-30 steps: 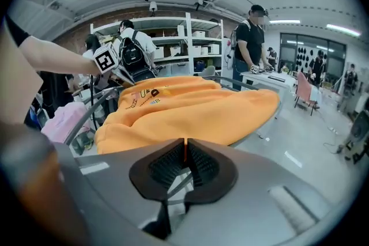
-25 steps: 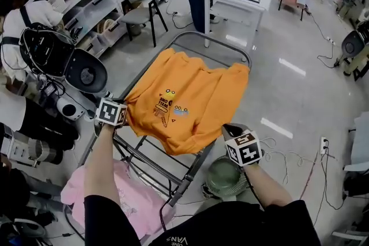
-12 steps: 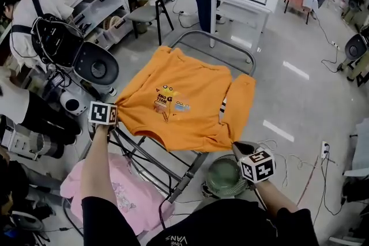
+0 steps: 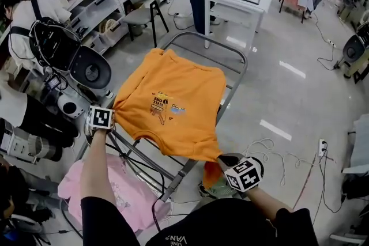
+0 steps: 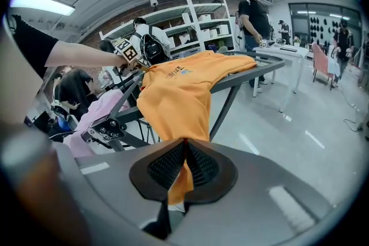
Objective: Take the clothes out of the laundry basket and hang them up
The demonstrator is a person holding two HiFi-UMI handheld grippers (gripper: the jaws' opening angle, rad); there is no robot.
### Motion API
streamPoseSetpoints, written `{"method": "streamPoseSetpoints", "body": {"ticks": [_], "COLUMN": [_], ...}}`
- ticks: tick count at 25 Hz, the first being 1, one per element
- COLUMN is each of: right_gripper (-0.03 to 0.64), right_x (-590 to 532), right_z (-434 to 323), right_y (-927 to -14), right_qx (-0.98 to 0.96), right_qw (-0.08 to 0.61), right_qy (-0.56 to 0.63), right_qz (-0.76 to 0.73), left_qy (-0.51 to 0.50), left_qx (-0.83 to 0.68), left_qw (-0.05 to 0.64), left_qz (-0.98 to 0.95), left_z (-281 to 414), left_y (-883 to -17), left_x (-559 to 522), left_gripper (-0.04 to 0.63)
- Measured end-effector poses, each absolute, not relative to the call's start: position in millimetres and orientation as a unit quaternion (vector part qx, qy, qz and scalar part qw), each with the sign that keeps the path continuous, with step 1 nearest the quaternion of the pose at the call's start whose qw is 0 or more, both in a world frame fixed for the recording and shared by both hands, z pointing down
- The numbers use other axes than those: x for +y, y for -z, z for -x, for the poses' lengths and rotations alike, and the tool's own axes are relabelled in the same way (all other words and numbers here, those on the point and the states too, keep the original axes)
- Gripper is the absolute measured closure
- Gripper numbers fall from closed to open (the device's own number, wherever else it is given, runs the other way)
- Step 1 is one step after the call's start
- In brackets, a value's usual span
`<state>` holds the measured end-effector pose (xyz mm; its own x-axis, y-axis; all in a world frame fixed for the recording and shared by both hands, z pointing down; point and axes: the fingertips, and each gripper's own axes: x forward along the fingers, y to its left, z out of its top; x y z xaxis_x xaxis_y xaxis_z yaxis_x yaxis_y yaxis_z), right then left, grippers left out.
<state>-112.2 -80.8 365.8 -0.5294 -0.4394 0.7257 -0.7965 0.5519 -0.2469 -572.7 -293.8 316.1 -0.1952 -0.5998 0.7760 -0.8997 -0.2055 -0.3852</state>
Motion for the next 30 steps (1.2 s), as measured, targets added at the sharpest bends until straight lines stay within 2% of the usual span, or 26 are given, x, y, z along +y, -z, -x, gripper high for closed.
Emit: {"method": "streamPoseSetpoints", "body": {"ticks": [3,5,6,18,24,30], "right_gripper": [0.580,0.467,0.457,0.437,0.434,0.434], "right_x": [-74.0,-66.6,-63.8,-88.3,-91.6,-85.9], "right_z": [119.3,122.6,121.1,70.7,34.8,1.8], "right_y": [-377.3,-385.7,-388.8,-352.0,-330.2,-314.3], "right_qx": [-0.823,-0.822,-0.822,-0.868,-0.895,-0.915], "right_qw": [0.321,0.325,0.323,0.277,0.260,0.243], "right_qy": [-0.302,-0.318,-0.323,-0.288,-0.264,-0.241], "right_qz": [-0.359,-0.343,-0.340,-0.293,-0.248,-0.214], "left_qy": [-0.468,-0.465,-0.463,-0.499,-0.521,-0.513], "left_qx": [-0.619,-0.624,-0.624,-0.627,-0.626,-0.620], "left_qw": [0.142,0.122,0.108,-0.008,-0.123,-0.188], "left_qz": [-0.615,-0.616,-0.620,-0.599,-0.567,-0.563], "left_z": [571.9,566.1,558.3,471.6,399.9,312.9], "left_y": [-301.6,-288.5,-279.9,-178.8,-94.8,-47.6], "left_x": [-287.9,-286.8,-287.0,-248.4,-238.7,-219.9], "left_gripper": [0.357,0.357,0.357,0.357,0.357,0.357]}}
